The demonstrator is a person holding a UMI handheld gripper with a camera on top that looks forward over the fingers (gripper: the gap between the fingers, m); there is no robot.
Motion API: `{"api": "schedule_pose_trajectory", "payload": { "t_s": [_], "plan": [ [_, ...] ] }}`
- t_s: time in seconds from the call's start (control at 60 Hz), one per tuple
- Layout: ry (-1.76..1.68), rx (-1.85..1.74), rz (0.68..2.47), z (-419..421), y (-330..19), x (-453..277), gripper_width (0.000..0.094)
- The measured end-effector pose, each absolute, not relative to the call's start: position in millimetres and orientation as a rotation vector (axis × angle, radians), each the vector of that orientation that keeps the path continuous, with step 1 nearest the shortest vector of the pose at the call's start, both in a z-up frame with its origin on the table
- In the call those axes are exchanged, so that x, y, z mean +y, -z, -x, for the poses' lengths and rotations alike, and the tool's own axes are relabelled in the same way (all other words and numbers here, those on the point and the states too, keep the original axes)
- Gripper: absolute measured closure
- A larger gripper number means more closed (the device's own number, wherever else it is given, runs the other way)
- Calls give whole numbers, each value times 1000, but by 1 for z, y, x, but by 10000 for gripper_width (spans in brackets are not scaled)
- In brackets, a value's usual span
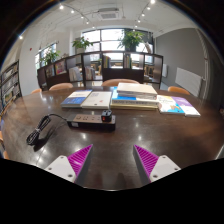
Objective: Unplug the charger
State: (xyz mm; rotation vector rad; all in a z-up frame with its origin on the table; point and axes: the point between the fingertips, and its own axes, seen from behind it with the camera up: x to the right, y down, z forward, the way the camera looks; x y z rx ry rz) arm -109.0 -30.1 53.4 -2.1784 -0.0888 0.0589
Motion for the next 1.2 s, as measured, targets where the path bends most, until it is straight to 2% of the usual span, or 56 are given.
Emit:
{"api": "schedule_pose_trajectory", "payload": {
  "t_s": [0.067,0.083,0.167,0.183,0.267,0.333,0.367,0.45,0.517,0.7,0.883,0.917,0.95,1.0,1.017,1.033,1.1,1.117,1.15,1.2],
  "plan": [
    [-88,-80,2163,113,-61,12,147],
    [-88,-70,2153,134,-48,26,158],
    [-108,-83,2129,135,-59,72,209],
    [-105,-82,2125,155,-44,86,229],
    [-98,-91,2131,151,-42,120,299],
    [-81,-71,2152,157,-20,138,366],
    [-64,-63,2142,152,-22,148,386],
    [-30,-12,2128,149,-17,151,498],
    [-74,-10,2123,152,-16,152,682],
    [-30,-35,2171,151,-13,154,787],
    [34,-81,2403,150,-17,147,831],
    [0,-70,2324,150,-44,153,829],
    [-48,-35,2204,153,-92,179,830],
    [-129,19,1971,140,-181,171,828],
    [-144,20,1893,122,-223,163,827],
    [-132,29,1837,119,-249,178,827],
    [-2,34,1688,61,-297,152,768],
    [18,33,1680,50,-290,147,756],
    [27,47,1668,23,-309,136,750],
    [9,85,1684,-19,-282,140,732]
  ]
}}
